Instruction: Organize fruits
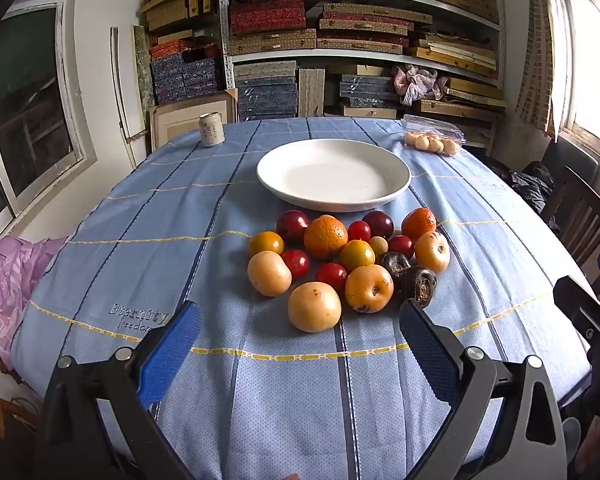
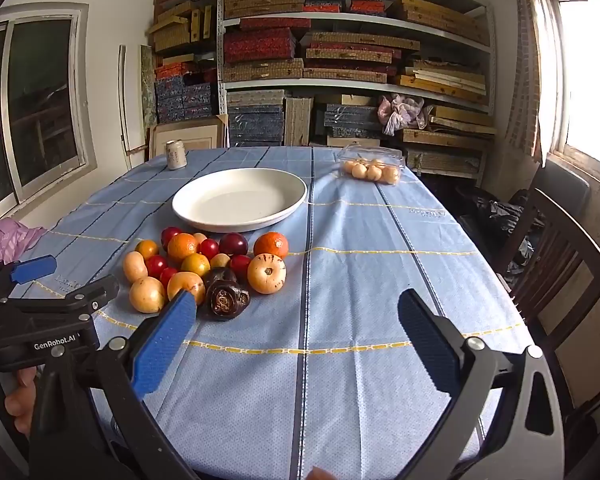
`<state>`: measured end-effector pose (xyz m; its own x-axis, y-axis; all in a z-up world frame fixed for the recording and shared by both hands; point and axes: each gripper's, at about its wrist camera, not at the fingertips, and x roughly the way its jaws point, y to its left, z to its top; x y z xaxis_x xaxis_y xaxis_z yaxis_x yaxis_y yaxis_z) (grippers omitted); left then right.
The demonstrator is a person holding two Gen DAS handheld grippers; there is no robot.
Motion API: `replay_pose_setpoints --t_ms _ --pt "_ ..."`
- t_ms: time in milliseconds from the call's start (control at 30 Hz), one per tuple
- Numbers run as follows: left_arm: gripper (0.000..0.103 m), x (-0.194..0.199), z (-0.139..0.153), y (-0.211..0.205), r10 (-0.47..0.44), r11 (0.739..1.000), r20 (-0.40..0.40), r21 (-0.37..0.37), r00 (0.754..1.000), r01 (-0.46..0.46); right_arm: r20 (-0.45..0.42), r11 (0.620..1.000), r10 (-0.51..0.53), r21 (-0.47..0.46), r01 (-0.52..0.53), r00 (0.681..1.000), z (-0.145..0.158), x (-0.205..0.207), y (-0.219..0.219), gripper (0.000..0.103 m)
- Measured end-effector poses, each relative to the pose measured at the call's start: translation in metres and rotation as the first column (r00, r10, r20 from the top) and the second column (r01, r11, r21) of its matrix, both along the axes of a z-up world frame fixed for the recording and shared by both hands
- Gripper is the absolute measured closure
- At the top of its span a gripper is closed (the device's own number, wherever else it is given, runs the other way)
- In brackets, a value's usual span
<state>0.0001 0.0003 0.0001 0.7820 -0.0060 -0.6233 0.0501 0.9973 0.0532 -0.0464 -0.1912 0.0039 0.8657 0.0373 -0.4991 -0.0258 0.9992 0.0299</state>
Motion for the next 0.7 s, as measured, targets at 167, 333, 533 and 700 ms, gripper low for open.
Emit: replay_pose_setpoints --t_ms 167,333,533,700 --pt "0.004 0.0000 0.0000 0.0001 0.000 1.000 0.000 -0.001 1.000 0.000 0.001 1.000 -0.001 -0.001 0.001 1.000 -0.0001 -0.0002 0.0002 0.004" --pt "0.004 -0.0001 0.0001 0.0000 -0.001 1.000 0.001 -0.001 1.000 0.001 0.000 1.000 -0.002 -0.001 0.002 1.000 -0.0002 -0.0002 0.0000 0.004" --pt "0.004 -0.0016 0.0000 0.0007 -0.002 1.000 0.002 0.001 1.000 0.002 0.000 1.000 -0.001 -0.002 0.001 1.000 -0.0001 -0.0005 0.0002 0.004" --pt "0.004 -0.0021 -0.0013 0.0005 -0.001 1.000 0.001 0.001 1.000 0.001 -0.001 1.000 -0.002 -0.001 0.002 1.000 -0.0002 -0.0007 0.0000 0.004"
